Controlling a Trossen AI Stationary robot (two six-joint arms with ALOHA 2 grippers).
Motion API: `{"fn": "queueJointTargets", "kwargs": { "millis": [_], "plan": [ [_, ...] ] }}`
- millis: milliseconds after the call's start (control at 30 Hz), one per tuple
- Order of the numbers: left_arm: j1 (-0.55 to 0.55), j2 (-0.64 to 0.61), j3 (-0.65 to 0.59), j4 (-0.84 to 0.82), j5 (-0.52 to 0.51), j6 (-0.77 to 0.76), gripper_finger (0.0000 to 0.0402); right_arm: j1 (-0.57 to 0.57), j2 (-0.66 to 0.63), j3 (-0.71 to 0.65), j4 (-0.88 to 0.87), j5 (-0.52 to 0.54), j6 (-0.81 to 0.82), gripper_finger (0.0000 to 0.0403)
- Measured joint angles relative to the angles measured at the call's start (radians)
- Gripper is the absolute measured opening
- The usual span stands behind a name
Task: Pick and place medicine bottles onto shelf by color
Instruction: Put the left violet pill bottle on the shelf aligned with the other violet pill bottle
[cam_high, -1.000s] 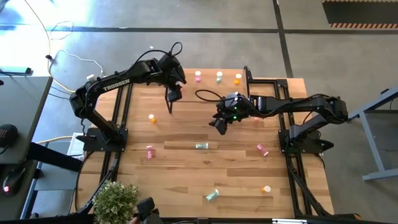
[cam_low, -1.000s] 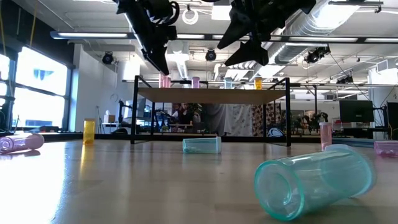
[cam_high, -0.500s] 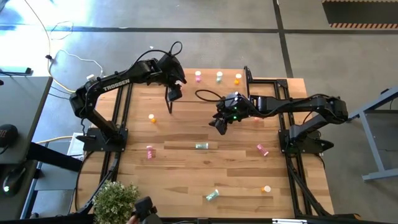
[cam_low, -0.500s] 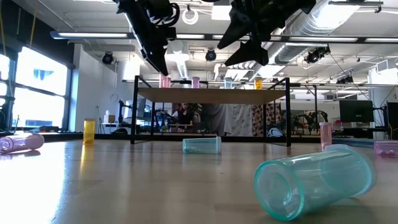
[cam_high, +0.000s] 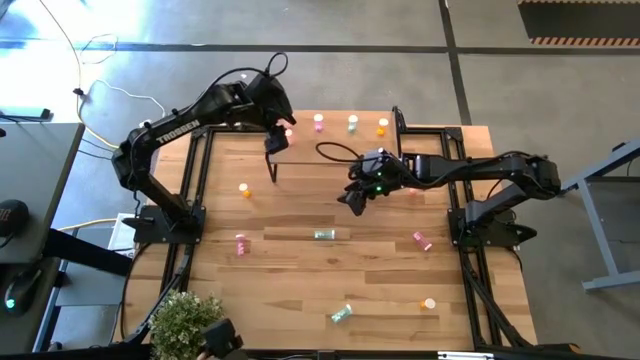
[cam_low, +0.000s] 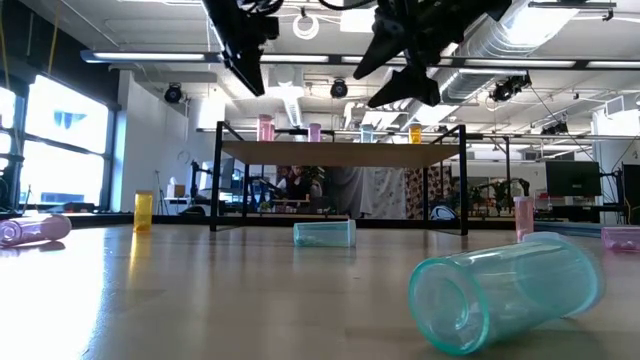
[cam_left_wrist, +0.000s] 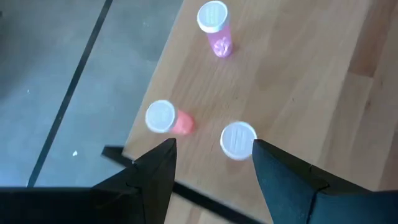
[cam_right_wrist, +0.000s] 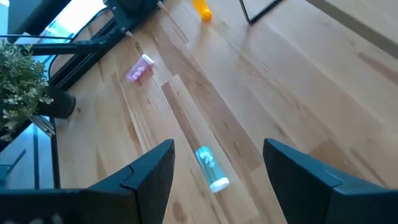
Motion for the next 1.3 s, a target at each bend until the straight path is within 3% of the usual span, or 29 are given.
{"fn": "queueJointTargets", "kwargs": {
  "millis": [167, 267, 400, 767, 933, 1167, 1300],
  "plan": [
    [-0.008, -0.018, 0.053, -0.140, 0.015, -0.004, 0.0202, 0.005, -0.025, 0.001, -0.029, 0.001, 0.031, 0.0236],
    [-0.015, -0.054, 0.051, -0.176, 0.083, -0.053, 0.0202, 0.009, -0.028, 0.001, -0.031, 0.001, 0.037, 0.0236],
    [-0.035, -0.098, 0.050, -0.236, 0.162, -0.161, 0.0202, 0.017, -0.029, 0.001, -0.060, 0.001, 0.056, 0.0236],
    [-0.217, -0.159, 0.042, -0.371, 0.149, -0.515, 0.0202, -0.002, -0.030, 0.001, -0.102, 0.011, 0.055, 0.0236],
    [-0.336, -0.220, -0.099, -0.328, 0.132, -0.718, 0.0202, -0.036, -0.030, 0.001, -0.101, -0.024, -0.019, 0.0236],
    [-0.536, -0.321, -0.358, -0.217, 0.046, -1.148, 0.0202, -0.101, -0.031, 0.054, -0.133, -0.171, -0.174, 0.0236],
    [-0.645, -0.338, -0.476, -0.152, 0.041, -1.374, 0.0202, -0.119, -0.031, 0.102, -0.175, -0.188, -0.283, 0.0236]
  ]
}}
